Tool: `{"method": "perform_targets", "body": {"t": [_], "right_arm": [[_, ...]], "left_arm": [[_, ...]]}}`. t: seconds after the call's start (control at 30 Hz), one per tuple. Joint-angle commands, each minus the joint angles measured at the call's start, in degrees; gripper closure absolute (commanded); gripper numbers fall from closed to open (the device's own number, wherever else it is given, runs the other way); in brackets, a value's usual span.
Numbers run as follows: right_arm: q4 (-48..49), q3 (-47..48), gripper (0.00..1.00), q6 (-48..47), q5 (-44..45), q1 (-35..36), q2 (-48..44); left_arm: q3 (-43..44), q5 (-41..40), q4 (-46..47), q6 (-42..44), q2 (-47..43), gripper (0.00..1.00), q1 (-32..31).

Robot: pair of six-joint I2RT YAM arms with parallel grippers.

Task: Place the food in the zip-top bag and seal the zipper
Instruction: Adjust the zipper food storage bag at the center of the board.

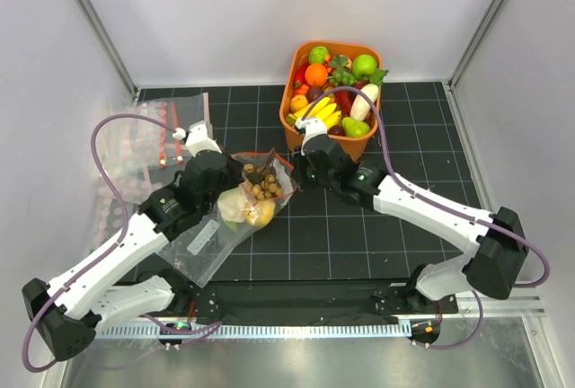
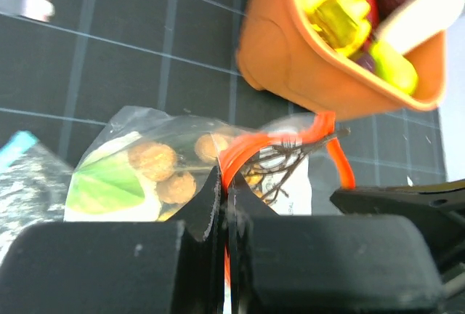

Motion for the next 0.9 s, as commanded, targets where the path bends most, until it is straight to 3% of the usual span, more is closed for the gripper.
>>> {"method": "perform_targets", "body": {"t": [0.0, 0.1, 0.2, 0.27, 0.37, 0.43, 0.53, 0.6, 0.73, 0.87], "right_arm": [[1.14, 1.84, 0.99, -3.65, 6.34, 1.92, -8.53], [10.71, -4.74, 0.99, -7.7, 10.57, 7.19, -19.42], [19.06, -11.07, 0.99, -10.69, 7.68, 8.87, -27.52], [23.73, -14.77, 0.99, -11.66, 8.54, 8.87, -30.77], [24.1, -15.4, 0.99, -11.76, 10.65, 8.87, -29.57], [21.13, -12.94, 0.99, -11.32, 12.06, 8.87, -27.02], [16.19, -9.77, 0.99, -10.96, 16.63, 8.78, -23.32], [16.53, -11.07, 0.99, -10.27, 21.0, 8.61, -24.71], [20.39, -15.3, 0.99, -9.73, 24.63, 8.34, -30.16], [23.65, -17.06, 0.99, -10.69, 20.52, 8.34, -32.11]], "left_arm": [[0.91, 8.88, 7.4, 1.84, 2.38, 1.0, 0.11], [2.58, 20.45, 10.56, 3.95, 6.95, 1.0, -0.06], [4.95, 32.23, 12.85, 6.67, 11.43, 1.0, -1.11], [6.18, 35.7, 13.55, 9.05, 11.8, 1.0, -1.81], [3.38, 30.38, 13.65, 9.58, 6.27, 1.0, -1.82], [1.27, 15.64, 11.81, 8.36, 2.67, 1.0, -1.91], [0.12, 5.33, 7.41, 5.63, -2.08, 1.0, -1.73], [-0.4, 8.53, 10.28, 7.11, -2.8, 1.0, -1.64], [2.39, 29.15, 14.97, 10.02, 4.39, 1.0, -2.43], [7.59, 30.71, 10.58, 12.22, 10.65, 1.0, -3.93]]}}
